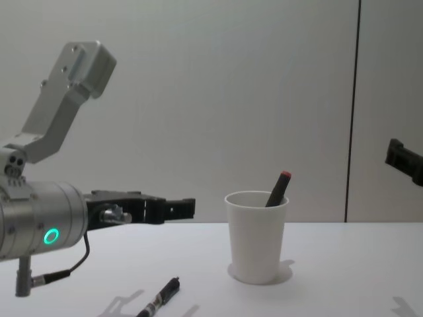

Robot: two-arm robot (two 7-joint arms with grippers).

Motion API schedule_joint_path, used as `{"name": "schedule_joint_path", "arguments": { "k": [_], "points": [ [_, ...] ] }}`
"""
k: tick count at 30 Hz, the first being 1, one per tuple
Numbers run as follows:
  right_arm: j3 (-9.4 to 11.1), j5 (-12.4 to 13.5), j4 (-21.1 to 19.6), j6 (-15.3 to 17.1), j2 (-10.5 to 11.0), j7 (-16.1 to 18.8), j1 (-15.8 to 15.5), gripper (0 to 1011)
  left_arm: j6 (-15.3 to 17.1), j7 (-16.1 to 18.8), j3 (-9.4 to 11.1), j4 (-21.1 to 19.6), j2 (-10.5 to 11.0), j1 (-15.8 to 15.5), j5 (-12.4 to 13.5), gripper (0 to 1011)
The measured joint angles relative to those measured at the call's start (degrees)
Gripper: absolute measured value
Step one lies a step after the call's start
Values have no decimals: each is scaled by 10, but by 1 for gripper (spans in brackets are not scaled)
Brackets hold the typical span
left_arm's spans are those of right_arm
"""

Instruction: Place the pen into the pen holder.

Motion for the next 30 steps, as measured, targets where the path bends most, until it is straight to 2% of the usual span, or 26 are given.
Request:
{"name": "schedule_joint_path", "arguments": {
  "k": [8,20,30],
  "points": [
    [0,0,0,0,0,0,0,1001,24,-5,1,2,0,1,4,1000],
    [0,0,0,0,0,0,0,1001,77,-15,10,9,-8,-8,36,1000],
    [0,0,0,0,0,0,0,1001,114,-19,15,22,-19,-20,47,1000]
  ]
}}
